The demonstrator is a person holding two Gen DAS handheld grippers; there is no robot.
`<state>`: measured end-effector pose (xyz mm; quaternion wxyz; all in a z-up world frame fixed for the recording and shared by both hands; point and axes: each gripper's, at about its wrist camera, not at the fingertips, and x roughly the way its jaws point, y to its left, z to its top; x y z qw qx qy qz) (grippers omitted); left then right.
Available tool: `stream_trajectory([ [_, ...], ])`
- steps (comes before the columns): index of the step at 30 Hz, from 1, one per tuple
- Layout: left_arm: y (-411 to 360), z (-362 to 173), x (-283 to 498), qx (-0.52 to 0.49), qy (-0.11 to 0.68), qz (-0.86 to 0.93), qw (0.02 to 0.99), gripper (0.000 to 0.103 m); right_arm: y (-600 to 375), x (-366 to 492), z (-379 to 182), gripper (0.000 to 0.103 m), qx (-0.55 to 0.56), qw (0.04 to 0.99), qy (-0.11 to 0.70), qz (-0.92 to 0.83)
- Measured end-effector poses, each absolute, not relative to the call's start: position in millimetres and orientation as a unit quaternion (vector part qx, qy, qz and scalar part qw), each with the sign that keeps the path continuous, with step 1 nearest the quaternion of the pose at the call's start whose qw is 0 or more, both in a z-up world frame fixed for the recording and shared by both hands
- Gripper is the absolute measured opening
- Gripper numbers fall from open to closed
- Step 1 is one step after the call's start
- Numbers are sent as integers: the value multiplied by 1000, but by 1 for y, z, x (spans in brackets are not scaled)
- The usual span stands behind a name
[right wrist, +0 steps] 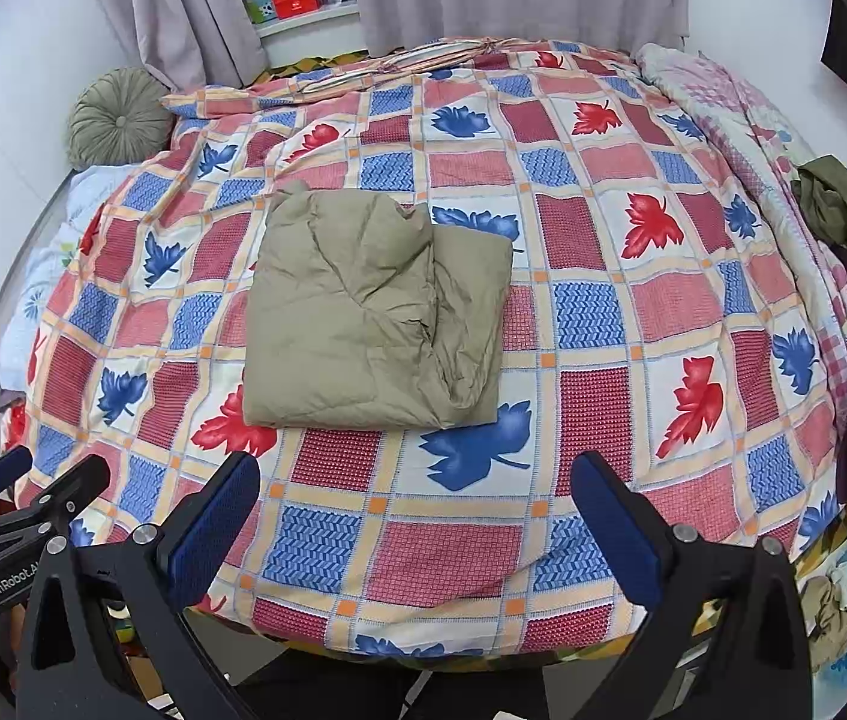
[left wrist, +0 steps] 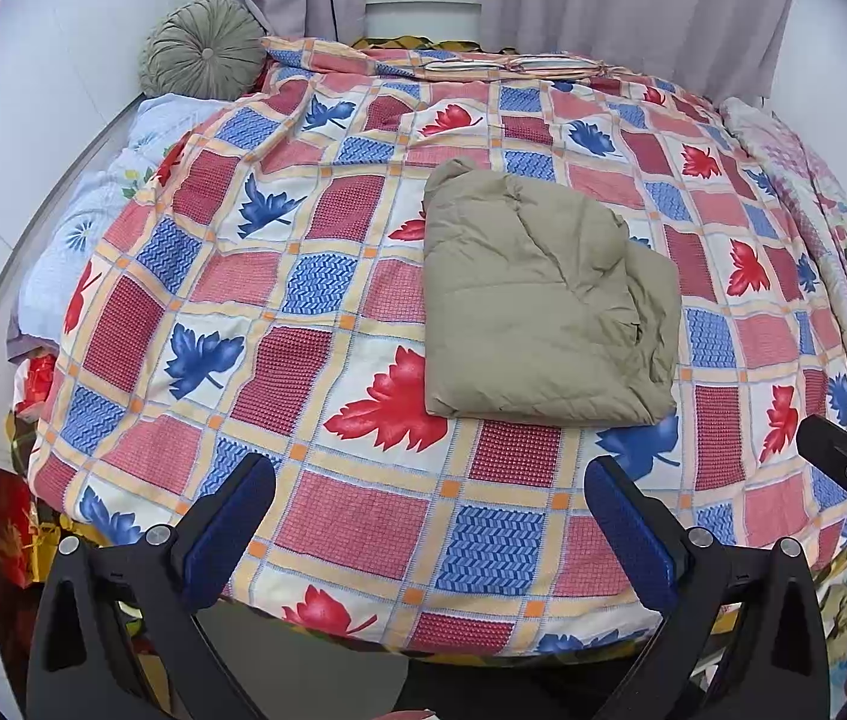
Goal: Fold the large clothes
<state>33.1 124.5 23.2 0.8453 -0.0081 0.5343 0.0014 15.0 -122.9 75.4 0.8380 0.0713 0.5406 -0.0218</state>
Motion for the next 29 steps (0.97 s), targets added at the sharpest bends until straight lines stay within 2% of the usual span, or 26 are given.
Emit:
stream_trajectory([
  [29,127,26,36,-2,530,-1,848,103,-119,13,74,103,73,838,540,-24],
])
